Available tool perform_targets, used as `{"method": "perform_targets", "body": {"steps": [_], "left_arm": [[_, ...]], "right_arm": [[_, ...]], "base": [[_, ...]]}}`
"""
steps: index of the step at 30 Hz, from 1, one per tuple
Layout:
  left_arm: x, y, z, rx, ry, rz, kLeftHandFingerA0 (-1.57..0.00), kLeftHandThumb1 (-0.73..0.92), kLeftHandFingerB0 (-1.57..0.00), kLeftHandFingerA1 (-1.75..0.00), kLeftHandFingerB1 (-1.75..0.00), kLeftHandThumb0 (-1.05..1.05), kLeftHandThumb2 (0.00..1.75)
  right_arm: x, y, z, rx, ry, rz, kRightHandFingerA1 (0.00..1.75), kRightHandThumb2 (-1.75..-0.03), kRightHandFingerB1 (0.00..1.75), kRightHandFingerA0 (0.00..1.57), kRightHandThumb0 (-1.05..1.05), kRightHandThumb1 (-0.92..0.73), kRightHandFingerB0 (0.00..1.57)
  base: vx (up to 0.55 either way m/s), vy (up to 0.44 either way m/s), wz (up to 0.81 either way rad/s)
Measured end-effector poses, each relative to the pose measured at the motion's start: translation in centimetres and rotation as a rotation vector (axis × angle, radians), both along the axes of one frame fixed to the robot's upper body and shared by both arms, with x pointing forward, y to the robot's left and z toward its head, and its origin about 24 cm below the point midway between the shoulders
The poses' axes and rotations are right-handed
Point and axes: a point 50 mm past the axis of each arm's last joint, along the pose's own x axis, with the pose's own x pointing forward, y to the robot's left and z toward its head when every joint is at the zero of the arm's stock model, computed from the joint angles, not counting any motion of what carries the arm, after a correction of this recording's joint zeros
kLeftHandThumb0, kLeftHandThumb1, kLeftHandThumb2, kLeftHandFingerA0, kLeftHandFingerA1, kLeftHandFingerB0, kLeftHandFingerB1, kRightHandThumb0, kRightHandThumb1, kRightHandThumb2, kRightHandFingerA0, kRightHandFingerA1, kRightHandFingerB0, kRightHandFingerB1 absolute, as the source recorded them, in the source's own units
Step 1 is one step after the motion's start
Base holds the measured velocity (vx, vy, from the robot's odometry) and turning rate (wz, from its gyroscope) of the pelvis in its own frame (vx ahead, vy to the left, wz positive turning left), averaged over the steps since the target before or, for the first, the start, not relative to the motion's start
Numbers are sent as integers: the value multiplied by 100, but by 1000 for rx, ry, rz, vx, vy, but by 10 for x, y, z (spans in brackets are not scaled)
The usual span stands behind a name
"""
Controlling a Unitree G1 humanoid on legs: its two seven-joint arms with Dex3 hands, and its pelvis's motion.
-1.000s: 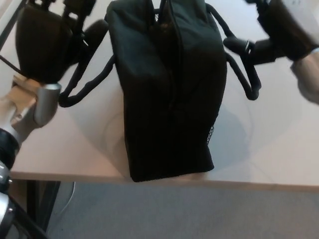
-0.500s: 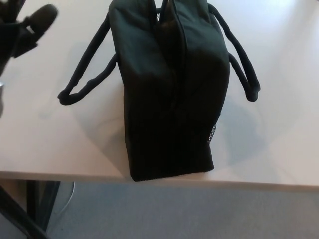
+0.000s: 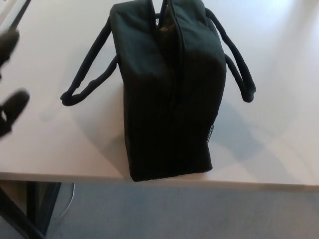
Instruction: A lunch bag is kept on the middle of the desk and the robot uses both its hands to grab the opening of the bag from the left and right and moves its hands away from each other to spread the bag open
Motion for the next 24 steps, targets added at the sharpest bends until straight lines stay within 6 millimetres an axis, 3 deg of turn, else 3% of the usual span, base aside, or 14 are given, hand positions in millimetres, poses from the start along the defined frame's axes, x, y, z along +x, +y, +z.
{"method": "perform_targets", "body": {"steps": [3, 4, 5, 7, 9, 10, 14, 15, 16, 17, 18, 24], "left_arm": [[-26, 1, -29, -37, 114, -1, -22, 79, -21, -41, -38, -33, 72], [-35, 2, -38, -49, 152, 0, -21, 82, -22, -37, -35, -29, 64], [-42, 3, -45, -59, 183, 2, -23, 78, -22, -41, -38, -35, 73], [-67, 4, -64, -98, 275, 13, -22, 78, -21, -40, -37, -33, 73], [-91, 5, -79, -138, 359, 26, -25, 82, -23, -36, -32, -28, 64], [-102, 5, -85, -156, 398, 32, -23, 77, -21, -40, -36, -34, 74], [-142, 5, -97, -232, 522, 53, -27, 82, -22, -37, -31, -31, 64], [-154, 5, -100, -260, 556, 61, -25, 78, -21, -42, -37, -36, 75], [-162, 4, -101, -283, 578, 67, -25, 78, -21, -42, -37, -36, 75], [-168, 4, -102, -303, 595, 71, -28, 83, -23, -38, -33, -32, 64], [-175, 4, -102, -323, 613, 76, -28, 84, -23, -37, -33, -35, 64], [-196, 9, -94, -403, 643, 84, -28, 84, -20, -37, -32, -35, 64]], "right_arm": [[-21, 2, -41, 40, 136, 8, 23, -76, 17, 4, -59, -73, 6], [-30, 4, -54, 56, 180, 9, 27, -67, 25, 4, -53, -74, 6], [-36, 4, -64, 69, 214, 9, 29, -65, 27, 5, -54, -74, 8], [-57, 8, -89, 114, 310, 7, 30, -64, 29, 5, -56, -75, 8], [-76, 10, -110, 164, 393, -6, 28, -65, 26, 6, -57, -77, 6], [-85, 12, -120, 188, 434, -13, 25, -71, 21, 6, -59, -78, 7], [-116, 18, -150, 279, 571, -49, 24, -69, 23, 8, -60, -78, 7], [-125, 19, -159, 306, 612, -63, 31, -63, 27, 6, -58, -79, 5], [-131, 21, -165, 325, 639, -71, 31, -63, 27, 6, -58, -79, 5], [-135, 22, -169, 340, 660, -78, 27, -66, 23, 9, -57, -77, 8], [-140, 23, -173, 359, 679, -87, 39, -93, 34, 0, -61, -55, 3], [-155, 26, -188, 457, 748, -125, 45, -92, 39, 4, -58, -53, 0]], "base": [[0, 0, 0], [0, 0, 0], [0, 0, 0], [0, 0, 0], [0, 0, 0], [0, 0, 0], [0, 0, 0], [0, 0, 0], [0, 0, 0], [0, 0, 0], [0, 0, 0], [0, 0, 0]]}}
